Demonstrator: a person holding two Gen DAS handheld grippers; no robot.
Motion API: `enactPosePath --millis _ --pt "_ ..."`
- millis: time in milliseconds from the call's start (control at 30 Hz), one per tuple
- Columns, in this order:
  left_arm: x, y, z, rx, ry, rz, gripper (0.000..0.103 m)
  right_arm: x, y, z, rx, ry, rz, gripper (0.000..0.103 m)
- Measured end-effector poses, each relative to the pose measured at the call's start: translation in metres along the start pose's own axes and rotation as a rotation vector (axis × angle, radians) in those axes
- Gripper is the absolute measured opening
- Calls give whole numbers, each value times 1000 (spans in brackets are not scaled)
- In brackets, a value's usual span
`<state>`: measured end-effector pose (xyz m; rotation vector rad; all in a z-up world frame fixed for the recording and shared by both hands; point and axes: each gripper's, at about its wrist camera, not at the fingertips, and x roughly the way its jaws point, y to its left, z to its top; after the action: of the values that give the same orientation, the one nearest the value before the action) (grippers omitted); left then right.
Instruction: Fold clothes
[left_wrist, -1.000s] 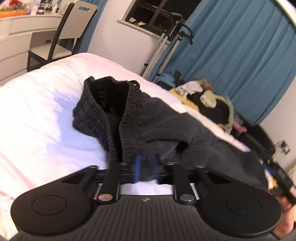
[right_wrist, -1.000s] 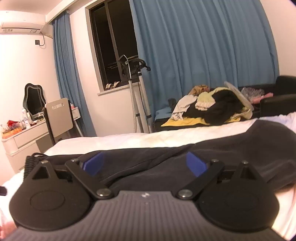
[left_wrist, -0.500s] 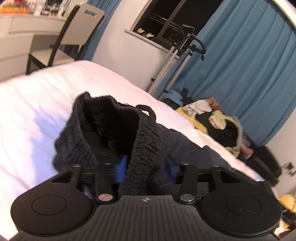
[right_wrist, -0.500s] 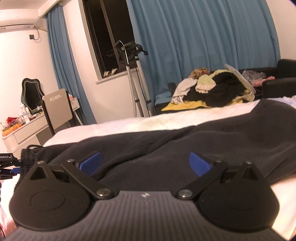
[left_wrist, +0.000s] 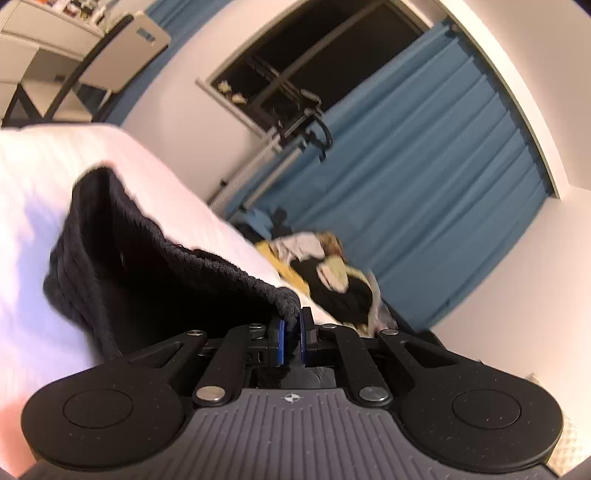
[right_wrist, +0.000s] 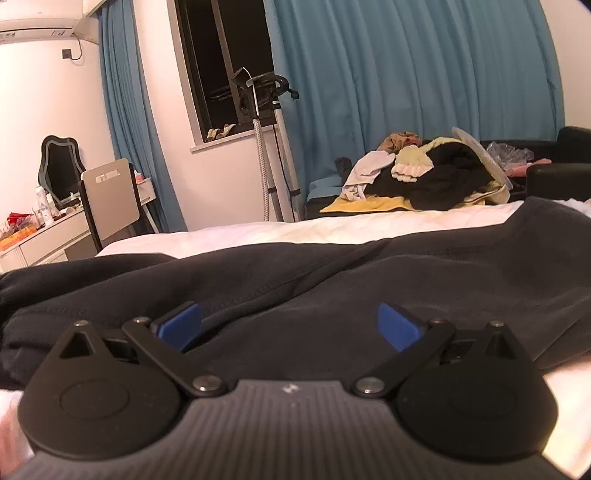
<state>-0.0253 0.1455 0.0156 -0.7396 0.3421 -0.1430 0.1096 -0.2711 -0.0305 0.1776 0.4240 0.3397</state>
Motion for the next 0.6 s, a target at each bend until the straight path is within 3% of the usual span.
enactPosePath --millis 67,200,333,400,467,533,600 --pt "-4 -2 -19 -31 74 41 9 -3 2 -1 -15 -2 2 103" --pt "10 8 -51 -34 262 214 10 -7 12 -2 -55 11 19 103" --pt "21 14 -47 -53 282 249 12 -8 24 -4 -103 38 31 103" --pt "21 13 -48 -46 286 257 24 -11 29 -5 -123 46 31 103" --pt "21 12 -47 -44 299 259 58 -15 31 -5 -110 50 33 103" --pt "12 13 -38 -59 267 251 70 -17 30 -3 -81 55 37 103" --pt "5 13 -25 -70 230 230 72 -20 30 1 -48 54 50 103"
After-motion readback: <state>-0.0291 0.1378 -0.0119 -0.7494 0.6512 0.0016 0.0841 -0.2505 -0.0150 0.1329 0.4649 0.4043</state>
